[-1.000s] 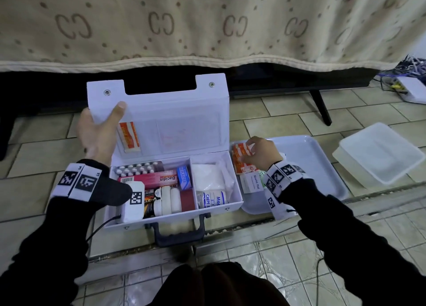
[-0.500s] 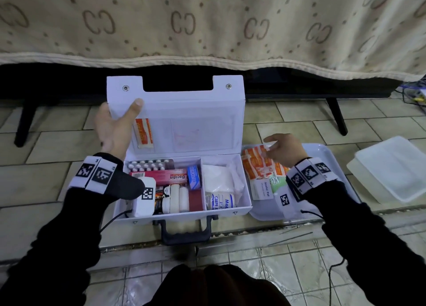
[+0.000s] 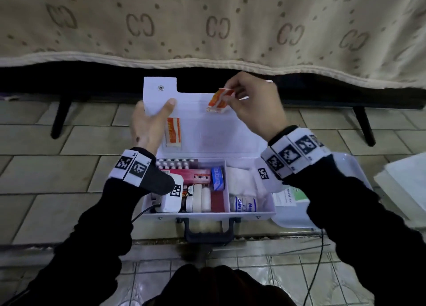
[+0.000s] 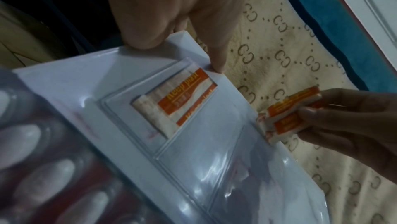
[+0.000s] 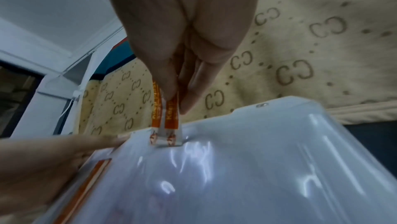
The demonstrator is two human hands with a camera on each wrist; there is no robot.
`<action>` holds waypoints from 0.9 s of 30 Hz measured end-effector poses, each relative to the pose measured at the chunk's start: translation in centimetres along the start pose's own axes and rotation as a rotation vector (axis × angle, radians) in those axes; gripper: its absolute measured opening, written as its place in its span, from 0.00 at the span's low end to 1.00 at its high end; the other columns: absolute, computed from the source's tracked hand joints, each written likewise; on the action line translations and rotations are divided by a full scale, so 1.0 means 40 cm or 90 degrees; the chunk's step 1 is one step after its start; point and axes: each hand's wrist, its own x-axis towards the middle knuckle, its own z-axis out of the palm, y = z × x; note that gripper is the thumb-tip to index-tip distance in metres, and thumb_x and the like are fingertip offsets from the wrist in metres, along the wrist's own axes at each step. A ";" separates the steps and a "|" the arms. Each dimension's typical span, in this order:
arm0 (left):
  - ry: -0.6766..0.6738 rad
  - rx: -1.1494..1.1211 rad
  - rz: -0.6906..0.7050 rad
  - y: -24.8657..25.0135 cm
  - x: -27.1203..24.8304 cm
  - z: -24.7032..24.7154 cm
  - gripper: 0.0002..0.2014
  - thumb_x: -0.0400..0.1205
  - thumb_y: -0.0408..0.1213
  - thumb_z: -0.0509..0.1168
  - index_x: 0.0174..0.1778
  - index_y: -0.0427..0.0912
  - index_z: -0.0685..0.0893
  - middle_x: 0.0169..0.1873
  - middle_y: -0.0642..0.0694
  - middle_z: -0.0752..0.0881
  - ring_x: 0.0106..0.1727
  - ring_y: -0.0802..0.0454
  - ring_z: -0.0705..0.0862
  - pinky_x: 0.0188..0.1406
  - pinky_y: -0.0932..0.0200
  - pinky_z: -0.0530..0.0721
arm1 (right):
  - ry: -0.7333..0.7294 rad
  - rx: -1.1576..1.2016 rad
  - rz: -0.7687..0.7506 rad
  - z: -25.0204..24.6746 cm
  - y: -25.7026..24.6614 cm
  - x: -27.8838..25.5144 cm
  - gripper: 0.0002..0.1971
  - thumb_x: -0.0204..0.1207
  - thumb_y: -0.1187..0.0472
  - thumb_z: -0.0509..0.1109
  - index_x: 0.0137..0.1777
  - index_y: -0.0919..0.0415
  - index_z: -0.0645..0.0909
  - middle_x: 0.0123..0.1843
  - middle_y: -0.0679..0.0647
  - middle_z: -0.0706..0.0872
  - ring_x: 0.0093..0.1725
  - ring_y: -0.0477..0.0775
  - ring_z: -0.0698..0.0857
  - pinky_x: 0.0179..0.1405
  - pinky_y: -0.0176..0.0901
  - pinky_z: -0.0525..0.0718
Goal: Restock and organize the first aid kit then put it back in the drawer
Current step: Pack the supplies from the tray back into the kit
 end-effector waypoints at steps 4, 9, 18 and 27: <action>-0.001 0.001 -0.012 0.002 -0.001 -0.001 0.31 0.67 0.57 0.75 0.60 0.41 0.82 0.56 0.47 0.87 0.58 0.50 0.85 0.62 0.46 0.82 | -0.077 -0.083 -0.012 0.044 -0.003 -0.004 0.07 0.73 0.71 0.67 0.50 0.65 0.82 0.43 0.57 0.88 0.43 0.56 0.84 0.48 0.45 0.81; 0.001 0.004 -0.016 0.009 -0.005 0.000 0.21 0.69 0.53 0.75 0.52 0.44 0.82 0.51 0.49 0.88 0.54 0.51 0.86 0.59 0.46 0.83 | -0.098 -0.102 0.029 0.065 -0.001 -0.006 0.07 0.74 0.70 0.66 0.51 0.64 0.82 0.43 0.59 0.88 0.39 0.52 0.80 0.43 0.36 0.78; 0.003 -0.015 -0.022 0.004 0.003 0.004 0.19 0.71 0.48 0.75 0.53 0.43 0.83 0.50 0.48 0.88 0.53 0.51 0.86 0.56 0.50 0.85 | -0.167 -0.180 0.053 0.095 0.003 -0.012 0.12 0.80 0.67 0.60 0.54 0.64 0.85 0.53 0.62 0.86 0.57 0.63 0.80 0.53 0.43 0.75; -0.005 -0.031 -0.027 -0.002 0.007 0.004 0.16 0.72 0.47 0.75 0.50 0.47 0.80 0.49 0.49 0.88 0.51 0.53 0.87 0.50 0.55 0.85 | -0.110 -0.259 0.046 0.093 0.011 -0.022 0.11 0.82 0.64 0.59 0.59 0.60 0.81 0.55 0.56 0.87 0.61 0.59 0.76 0.60 0.54 0.75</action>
